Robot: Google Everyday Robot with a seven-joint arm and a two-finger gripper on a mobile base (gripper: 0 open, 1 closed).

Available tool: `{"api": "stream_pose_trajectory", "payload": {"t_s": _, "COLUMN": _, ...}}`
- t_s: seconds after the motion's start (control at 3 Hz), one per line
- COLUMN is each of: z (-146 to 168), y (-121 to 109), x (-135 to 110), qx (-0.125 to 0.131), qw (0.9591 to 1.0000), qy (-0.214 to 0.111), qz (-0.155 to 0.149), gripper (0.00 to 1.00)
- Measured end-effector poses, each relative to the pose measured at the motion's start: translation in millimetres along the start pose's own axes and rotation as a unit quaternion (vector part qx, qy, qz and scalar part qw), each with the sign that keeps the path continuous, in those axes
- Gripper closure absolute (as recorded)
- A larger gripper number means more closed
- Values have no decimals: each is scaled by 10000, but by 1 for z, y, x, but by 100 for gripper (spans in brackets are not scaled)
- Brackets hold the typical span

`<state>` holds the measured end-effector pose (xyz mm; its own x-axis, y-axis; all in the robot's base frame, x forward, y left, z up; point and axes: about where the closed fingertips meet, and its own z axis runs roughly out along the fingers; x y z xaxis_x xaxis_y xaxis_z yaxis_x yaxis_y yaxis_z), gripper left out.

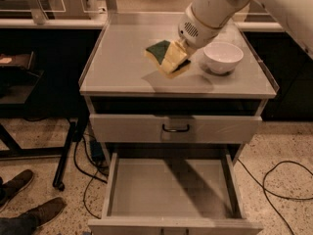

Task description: Place sponge into middle drawer

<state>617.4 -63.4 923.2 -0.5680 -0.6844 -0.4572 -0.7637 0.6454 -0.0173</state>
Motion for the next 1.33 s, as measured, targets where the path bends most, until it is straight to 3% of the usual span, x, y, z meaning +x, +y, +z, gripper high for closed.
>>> {"api": "stream_pose_trajectory", "payload": {"t_s": 0.33, "z": -5, "y": 20, "x": 3, "qx": -23, "qw": 10000, "qy": 30, "qz": 58, "gripper": 100}}
{"api": "stream_pose_trajectory", "payload": {"t_s": 0.67, "z": 13, "y": 54, "x": 25, "qx": -220, "qw": 9989, "qy": 331, "qz": 240, "gripper": 100}}
{"api": "stream_pose_trajectory", "payload": {"t_s": 1.0, "z": 47, "y": 88, "x": 49, "qx": -564, "qw": 9944, "qy": 654, "qz": 604, "gripper": 100}}
{"api": "stream_pose_trajectory", "payload": {"t_s": 1.33, "z": 52, "y": 91, "x": 55, "qx": -587, "qw": 9935, "qy": 733, "qz": 636, "gripper": 100}}
